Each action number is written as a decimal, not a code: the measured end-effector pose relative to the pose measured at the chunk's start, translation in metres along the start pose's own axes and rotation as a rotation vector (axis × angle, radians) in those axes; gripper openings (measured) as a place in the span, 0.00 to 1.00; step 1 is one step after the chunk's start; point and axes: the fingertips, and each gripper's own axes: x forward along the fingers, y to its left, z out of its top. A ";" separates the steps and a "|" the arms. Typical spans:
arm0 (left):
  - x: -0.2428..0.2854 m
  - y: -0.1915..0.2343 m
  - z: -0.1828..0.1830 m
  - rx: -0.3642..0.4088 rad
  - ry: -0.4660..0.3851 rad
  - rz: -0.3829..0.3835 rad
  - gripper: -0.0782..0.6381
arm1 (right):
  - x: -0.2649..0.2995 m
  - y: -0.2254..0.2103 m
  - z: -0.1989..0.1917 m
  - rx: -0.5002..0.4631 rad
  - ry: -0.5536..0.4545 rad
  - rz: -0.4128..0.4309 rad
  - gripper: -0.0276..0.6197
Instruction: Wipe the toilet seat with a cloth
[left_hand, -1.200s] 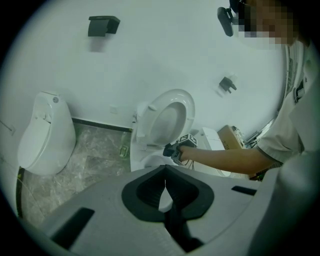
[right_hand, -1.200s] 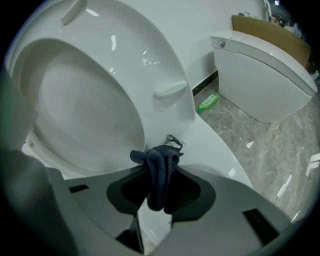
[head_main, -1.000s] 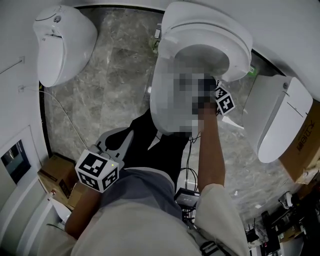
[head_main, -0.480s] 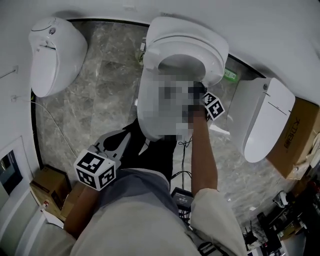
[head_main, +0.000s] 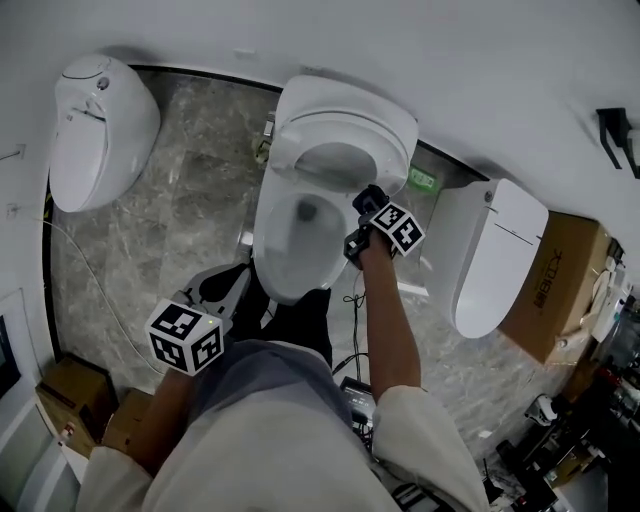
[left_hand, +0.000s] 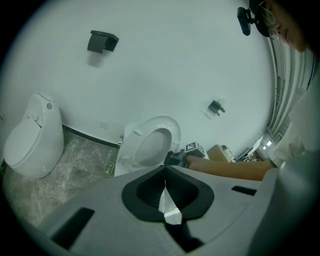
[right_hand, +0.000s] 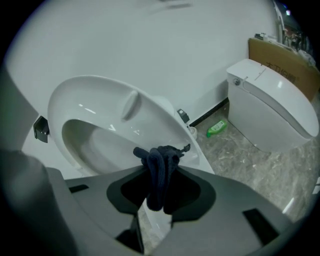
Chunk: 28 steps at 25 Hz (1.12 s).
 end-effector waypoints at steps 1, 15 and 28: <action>-0.002 0.000 0.003 -0.003 -0.011 0.001 0.12 | -0.003 0.003 0.002 -0.006 -0.002 0.000 0.22; 0.001 -0.022 0.031 0.047 -0.110 -0.089 0.12 | -0.069 0.075 0.031 -0.160 -0.080 0.132 0.22; 0.076 -0.042 0.139 0.590 -0.216 -0.114 0.12 | -0.209 0.112 0.007 -0.226 -0.132 0.329 0.22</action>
